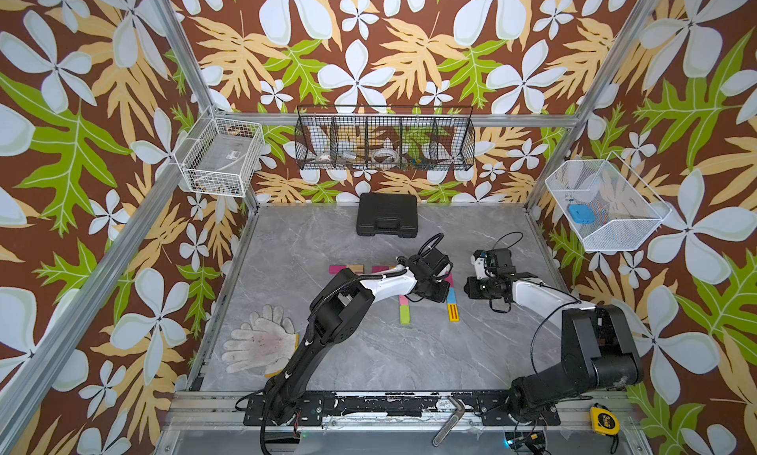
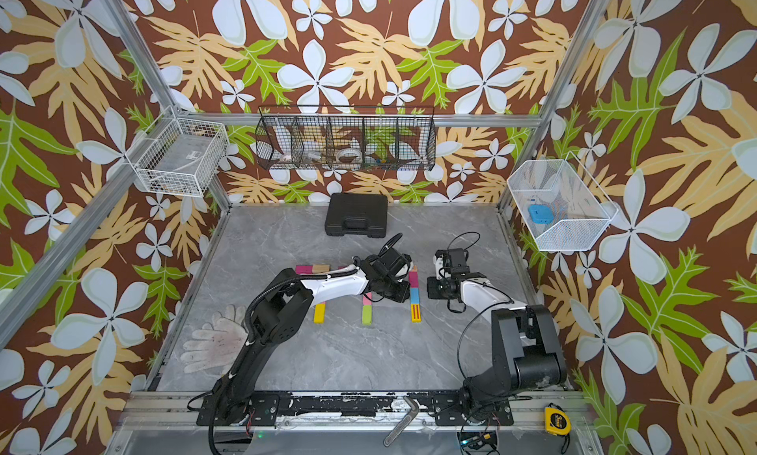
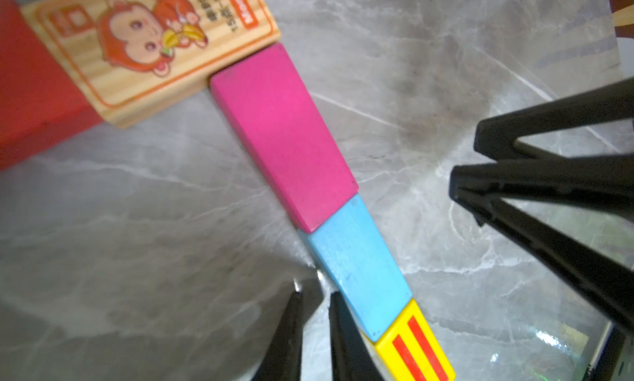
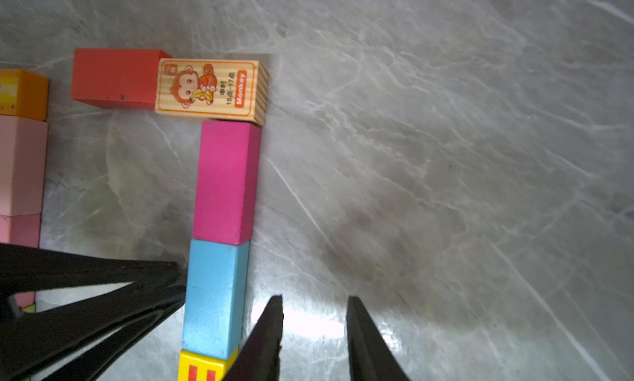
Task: Assemble the number 7 with building blocks
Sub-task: Adjust the building block at the center of the board.
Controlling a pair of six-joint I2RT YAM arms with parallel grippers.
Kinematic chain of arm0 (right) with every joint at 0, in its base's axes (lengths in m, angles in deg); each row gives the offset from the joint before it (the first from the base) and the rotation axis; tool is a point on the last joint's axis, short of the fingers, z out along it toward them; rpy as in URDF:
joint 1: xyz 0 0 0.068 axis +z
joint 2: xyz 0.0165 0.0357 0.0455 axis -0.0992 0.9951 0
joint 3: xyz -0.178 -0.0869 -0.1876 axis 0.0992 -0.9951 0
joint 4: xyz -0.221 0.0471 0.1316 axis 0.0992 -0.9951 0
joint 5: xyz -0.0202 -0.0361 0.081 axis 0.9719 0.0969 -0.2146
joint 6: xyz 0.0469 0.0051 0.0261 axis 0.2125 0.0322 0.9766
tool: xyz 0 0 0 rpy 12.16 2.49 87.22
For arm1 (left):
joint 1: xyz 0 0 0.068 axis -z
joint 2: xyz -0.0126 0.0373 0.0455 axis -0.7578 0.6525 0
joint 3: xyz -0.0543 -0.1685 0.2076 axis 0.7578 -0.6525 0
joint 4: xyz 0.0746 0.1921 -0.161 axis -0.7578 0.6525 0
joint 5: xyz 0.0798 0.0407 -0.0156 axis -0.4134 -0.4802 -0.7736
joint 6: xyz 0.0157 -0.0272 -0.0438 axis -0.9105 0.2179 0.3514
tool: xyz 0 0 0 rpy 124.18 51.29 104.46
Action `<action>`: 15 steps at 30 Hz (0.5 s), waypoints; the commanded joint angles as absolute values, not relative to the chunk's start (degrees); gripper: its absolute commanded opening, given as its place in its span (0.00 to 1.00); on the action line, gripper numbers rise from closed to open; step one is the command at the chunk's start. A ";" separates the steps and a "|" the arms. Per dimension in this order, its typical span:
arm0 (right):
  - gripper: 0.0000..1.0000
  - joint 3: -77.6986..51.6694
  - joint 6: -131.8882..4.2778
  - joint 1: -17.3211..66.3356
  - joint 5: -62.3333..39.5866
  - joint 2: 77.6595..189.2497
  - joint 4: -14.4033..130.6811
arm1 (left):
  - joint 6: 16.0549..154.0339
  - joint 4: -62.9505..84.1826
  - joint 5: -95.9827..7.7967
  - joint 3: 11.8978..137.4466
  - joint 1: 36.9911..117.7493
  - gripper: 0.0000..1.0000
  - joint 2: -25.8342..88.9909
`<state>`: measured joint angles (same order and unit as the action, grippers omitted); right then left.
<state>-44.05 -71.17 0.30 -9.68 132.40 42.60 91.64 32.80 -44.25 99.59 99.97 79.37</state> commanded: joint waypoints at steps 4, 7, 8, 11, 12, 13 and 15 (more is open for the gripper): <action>0.32 -44.04 -71.60 0.21 -9.49 132.05 43.17 | 91.20 35.43 -44.81 99.05 99.98 0.18 79.28; 0.32 -44.07 -71.52 0.21 -9.46 132.08 43.12 | 91.36 34.77 -45.61 97.92 99.94 0.18 78.07; 0.32 -44.08 -71.46 0.24 -9.46 132.04 43.13 | 91.39 34.74 -45.76 97.56 99.90 0.18 77.68; 0.32 -44.24 -71.35 0.25 -9.48 131.98 42.87 | 90.76 35.43 -45.95 96.39 99.90 0.17 76.72; 0.32 -44.38 -71.27 0.24 -9.39 131.80 42.86 | 90.59 35.66 -45.80 95.60 99.90 0.17 76.28; 0.32 -44.50 -71.19 0.19 -9.27 131.62 42.95 | 90.45 35.65 -45.50 94.71 99.98 0.17 75.77; 0.32 -44.83 -71.02 0.22 -8.91 131.36 42.95 | 90.24 35.55 -44.78 92.94 100.26 0.17 74.73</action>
<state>-44.56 -71.12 0.30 -9.64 131.83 42.55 91.13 32.84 -45.30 94.36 99.95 75.70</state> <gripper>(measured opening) 0.325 0.174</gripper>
